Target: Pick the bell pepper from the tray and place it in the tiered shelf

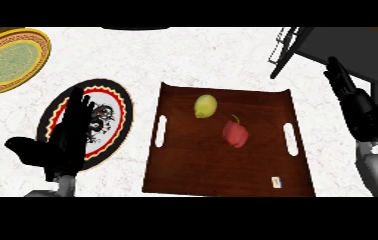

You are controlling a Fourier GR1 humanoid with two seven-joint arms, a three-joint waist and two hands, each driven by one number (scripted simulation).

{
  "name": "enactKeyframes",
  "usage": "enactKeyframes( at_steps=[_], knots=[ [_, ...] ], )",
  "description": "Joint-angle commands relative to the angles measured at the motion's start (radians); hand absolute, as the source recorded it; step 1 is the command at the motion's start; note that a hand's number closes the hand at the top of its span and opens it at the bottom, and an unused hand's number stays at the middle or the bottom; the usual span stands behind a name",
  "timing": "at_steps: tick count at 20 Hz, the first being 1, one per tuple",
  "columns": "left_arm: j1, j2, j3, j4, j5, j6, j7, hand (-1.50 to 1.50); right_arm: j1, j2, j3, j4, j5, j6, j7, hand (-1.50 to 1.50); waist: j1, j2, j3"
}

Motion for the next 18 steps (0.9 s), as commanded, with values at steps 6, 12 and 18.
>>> enactKeyframes(
  at_steps=[6, 12, 18],
  knots=[
    [-0.087, 0.152, -0.068, 0.046, -0.147, -0.102, -0.006, 0.0, 0.084, 0.209, -0.094, -0.2, 0.082, -0.487, 0.154, -1.5, -0.071, -0.018, 0.019],
    [-0.058, 0.142, -0.061, 0.039, -0.116, -0.11, 0.002, 0.0, 0.258, 0.246, -0.22, -0.074, 0.235, -0.805, 0.088, 1.5, -0.107, -0.006, 0.016],
    [-0.126, 0.126, -0.099, 0.075, -0.133, -0.15, 0.02, 0.0, 0.36, 0.493, -0.101, -0.326, 0.236, -1.148, -0.157, -1.5, -0.043, -0.011, 0.023]
  ],
)
